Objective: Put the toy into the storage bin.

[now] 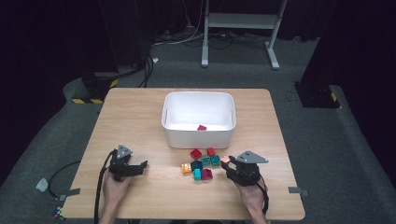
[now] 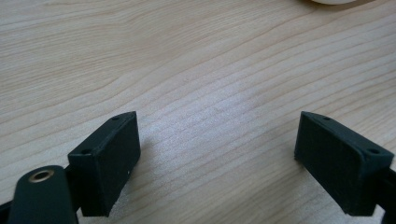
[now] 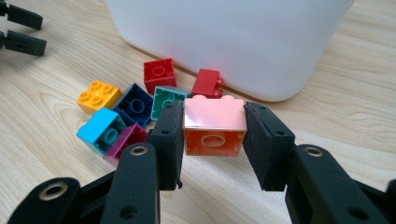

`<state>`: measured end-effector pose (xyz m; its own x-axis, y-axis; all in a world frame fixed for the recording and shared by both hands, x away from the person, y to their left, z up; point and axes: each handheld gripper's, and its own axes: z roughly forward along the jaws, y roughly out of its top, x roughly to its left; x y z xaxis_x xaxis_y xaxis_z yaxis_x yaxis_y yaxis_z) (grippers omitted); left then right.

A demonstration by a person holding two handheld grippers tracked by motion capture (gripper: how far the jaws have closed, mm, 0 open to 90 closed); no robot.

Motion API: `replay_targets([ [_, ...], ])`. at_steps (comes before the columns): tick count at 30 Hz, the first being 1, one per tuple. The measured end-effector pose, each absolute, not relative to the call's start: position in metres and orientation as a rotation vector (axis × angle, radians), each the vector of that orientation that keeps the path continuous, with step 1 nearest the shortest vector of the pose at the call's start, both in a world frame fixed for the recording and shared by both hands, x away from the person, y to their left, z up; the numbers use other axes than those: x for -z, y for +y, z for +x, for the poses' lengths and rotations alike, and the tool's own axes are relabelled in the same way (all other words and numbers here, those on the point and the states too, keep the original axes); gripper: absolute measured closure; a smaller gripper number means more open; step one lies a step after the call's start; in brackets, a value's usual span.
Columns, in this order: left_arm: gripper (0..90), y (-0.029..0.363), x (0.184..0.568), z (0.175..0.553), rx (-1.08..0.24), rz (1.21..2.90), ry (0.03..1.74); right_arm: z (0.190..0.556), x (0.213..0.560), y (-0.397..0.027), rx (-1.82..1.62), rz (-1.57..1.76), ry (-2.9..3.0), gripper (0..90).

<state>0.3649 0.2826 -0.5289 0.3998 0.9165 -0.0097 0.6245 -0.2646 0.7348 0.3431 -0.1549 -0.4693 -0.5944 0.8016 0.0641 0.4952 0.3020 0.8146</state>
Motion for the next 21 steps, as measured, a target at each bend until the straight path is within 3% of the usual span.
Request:
replay_targets([
  [21, 14.3, 0.283, 0.529, 0.365, -0.563, 1.995, 1.311, 0.354, 0.446, -0.164, -1.273, 1.148, 2.238, 59.4],
])
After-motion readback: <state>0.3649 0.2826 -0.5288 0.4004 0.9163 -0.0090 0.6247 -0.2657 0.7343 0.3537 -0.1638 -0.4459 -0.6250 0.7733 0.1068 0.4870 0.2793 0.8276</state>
